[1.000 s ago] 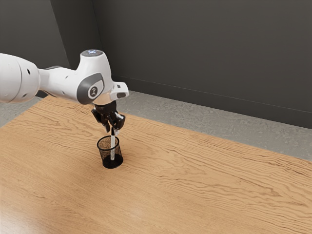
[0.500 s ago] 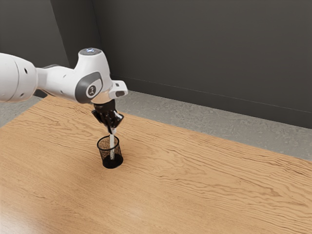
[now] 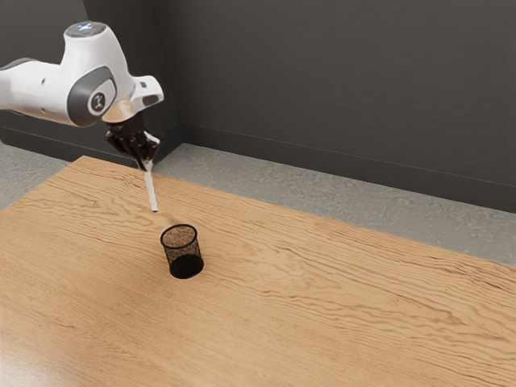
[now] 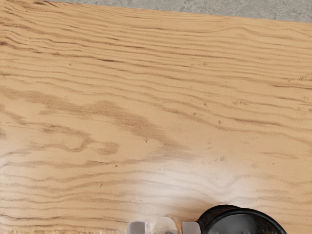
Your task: Take the marker out of the pen holder and place it to the left of the pen holder.
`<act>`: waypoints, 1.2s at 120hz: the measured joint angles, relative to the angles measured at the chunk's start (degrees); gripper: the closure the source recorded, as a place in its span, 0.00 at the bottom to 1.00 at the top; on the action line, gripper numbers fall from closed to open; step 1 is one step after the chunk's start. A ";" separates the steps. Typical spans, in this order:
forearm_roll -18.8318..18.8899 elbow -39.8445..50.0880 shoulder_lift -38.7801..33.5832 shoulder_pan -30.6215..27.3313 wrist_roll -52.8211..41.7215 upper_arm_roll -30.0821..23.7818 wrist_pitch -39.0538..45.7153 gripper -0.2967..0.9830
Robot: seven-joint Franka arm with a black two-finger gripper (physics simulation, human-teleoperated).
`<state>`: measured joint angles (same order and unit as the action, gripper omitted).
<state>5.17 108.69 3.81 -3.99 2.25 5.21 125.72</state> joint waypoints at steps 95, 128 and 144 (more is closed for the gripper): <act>-6.91 -4.08 14.50 -7.60 -4.07 0.41 -1.21 0.83; -7.89 -4.15 15.24 -7.60 -5.31 0.41 -1.00 0.80; -9.40 -4.12 14.60 -7.57 -6.46 0.41 -1.09 0.56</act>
<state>-4.22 104.57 18.41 -11.56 -4.20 5.62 124.63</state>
